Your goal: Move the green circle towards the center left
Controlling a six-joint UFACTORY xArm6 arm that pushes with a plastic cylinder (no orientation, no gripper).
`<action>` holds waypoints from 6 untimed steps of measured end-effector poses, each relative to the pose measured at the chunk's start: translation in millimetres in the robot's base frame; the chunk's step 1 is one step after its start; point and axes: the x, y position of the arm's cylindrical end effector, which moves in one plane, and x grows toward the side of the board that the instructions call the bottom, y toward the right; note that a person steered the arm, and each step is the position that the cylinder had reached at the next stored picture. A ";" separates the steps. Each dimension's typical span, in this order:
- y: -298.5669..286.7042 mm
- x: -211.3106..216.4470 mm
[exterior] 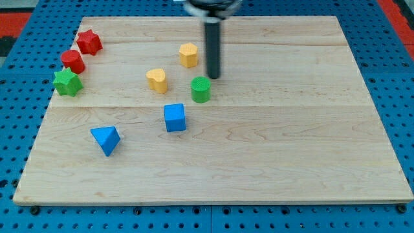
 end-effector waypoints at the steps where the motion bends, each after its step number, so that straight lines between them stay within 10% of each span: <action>1: 18.2 32.6; 6: -267.2 69.9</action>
